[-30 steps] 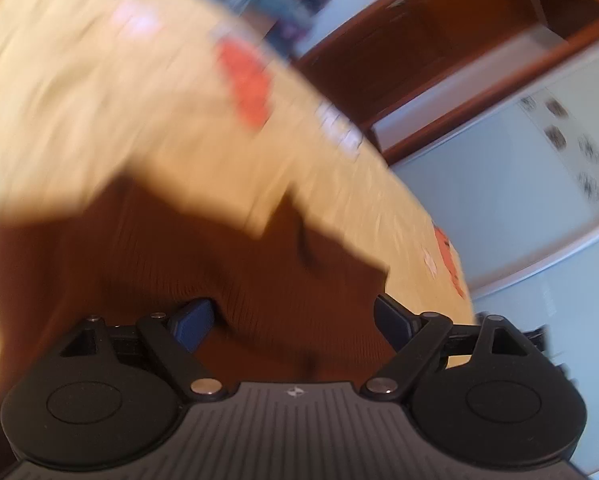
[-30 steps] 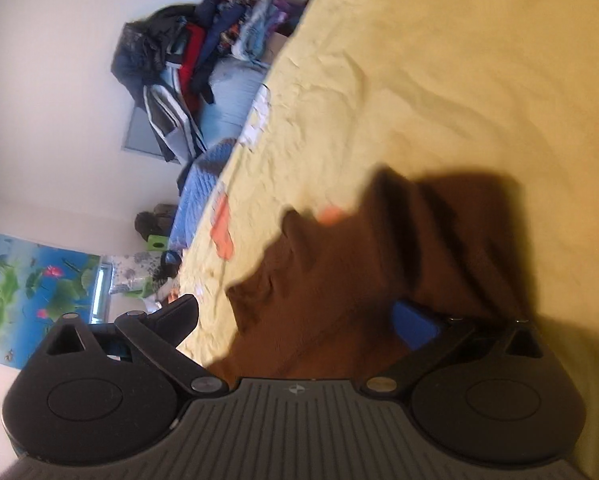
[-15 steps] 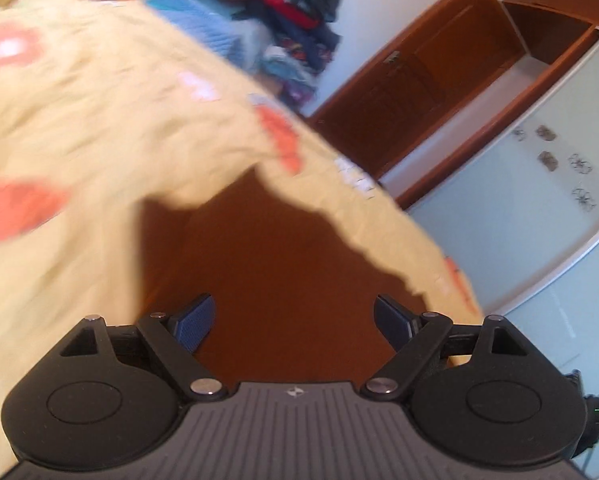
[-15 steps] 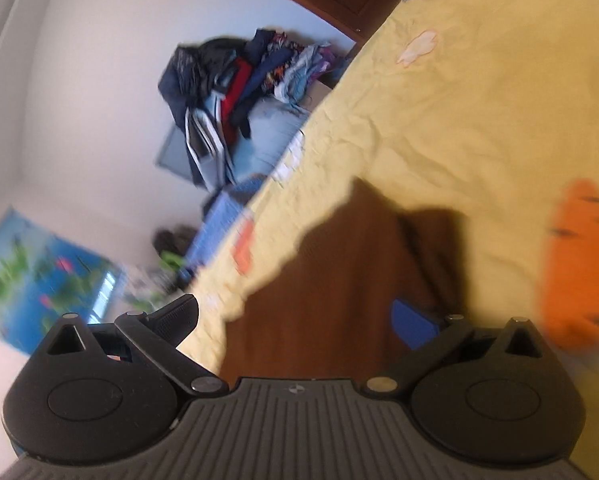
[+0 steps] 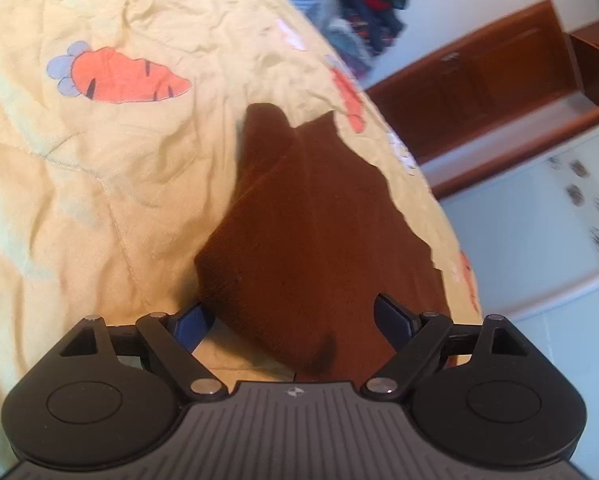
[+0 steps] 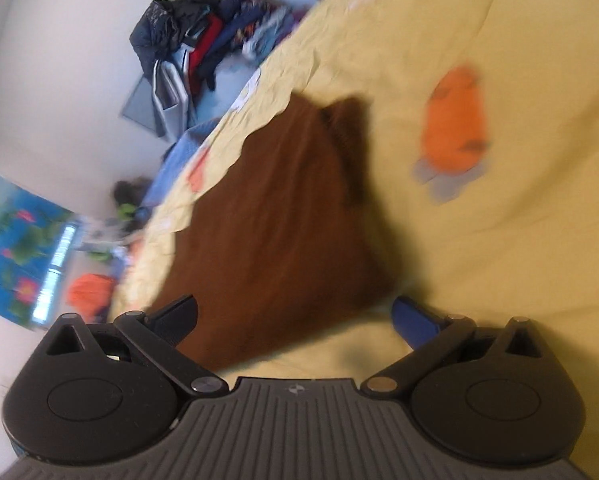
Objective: Fold small clothes
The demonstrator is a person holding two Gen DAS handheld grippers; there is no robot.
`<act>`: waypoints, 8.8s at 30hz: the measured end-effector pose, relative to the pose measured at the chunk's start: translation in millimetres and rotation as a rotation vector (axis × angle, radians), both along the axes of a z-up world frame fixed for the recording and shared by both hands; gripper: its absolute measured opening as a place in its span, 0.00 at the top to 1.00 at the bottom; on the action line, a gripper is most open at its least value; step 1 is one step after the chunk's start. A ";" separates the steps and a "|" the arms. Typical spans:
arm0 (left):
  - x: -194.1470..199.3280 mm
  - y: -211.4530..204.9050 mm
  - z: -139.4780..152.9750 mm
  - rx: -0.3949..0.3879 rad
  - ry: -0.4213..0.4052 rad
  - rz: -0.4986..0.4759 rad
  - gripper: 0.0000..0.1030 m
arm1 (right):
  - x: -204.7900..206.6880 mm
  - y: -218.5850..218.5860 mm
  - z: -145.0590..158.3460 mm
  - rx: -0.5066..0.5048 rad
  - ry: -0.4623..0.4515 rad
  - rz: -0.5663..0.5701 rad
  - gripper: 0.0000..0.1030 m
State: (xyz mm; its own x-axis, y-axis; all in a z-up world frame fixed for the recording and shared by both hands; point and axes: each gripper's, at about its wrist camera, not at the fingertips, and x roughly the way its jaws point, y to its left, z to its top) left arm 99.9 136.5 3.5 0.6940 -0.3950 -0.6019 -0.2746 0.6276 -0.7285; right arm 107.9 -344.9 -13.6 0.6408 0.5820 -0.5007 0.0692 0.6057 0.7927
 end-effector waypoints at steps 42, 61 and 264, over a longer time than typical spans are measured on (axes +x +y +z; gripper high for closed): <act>-21.6 -19.2 80.6 0.659 -0.223 -0.201 0.40 | 12.7 -35.1 65.6 -0.274 -0.184 0.093 0.32; 33.4 -87.5 23.5 0.961 -0.106 -0.304 0.83 | 67.7 22.9 18.0 -0.460 -0.133 0.126 0.74; -144.5 -308.2 50.2 1.246 -0.659 -0.569 0.89 | 11.1 145.7 97.6 -0.381 -0.240 0.732 0.77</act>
